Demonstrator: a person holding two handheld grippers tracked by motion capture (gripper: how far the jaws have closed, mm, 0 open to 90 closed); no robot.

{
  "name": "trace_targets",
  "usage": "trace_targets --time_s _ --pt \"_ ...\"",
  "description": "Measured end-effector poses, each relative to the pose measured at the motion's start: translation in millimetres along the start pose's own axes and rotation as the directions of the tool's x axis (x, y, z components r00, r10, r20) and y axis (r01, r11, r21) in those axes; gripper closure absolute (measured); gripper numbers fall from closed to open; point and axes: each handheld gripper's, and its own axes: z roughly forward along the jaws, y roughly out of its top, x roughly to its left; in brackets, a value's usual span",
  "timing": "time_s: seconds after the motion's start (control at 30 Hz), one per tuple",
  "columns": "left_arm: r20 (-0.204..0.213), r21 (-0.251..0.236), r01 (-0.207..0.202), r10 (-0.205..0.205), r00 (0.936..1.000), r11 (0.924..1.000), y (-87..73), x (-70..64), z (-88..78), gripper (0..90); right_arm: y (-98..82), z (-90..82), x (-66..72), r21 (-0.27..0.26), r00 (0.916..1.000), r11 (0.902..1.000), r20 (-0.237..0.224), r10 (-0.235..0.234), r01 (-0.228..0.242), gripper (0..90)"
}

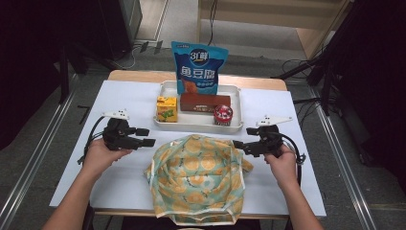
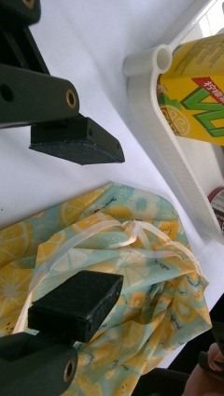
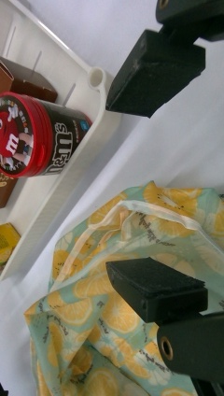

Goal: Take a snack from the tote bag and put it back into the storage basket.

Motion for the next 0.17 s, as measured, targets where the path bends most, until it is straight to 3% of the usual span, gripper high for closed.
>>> trace_targets --time_s 0.17 --pt "0.000 -0.003 -0.002 0.002 1.0000 1.0000 0.2 0.8 0.8 35.2 -1.1 2.7 0.7 0.013 0.9999 0.9999 -0.007 -0.012 0.012 20.8"
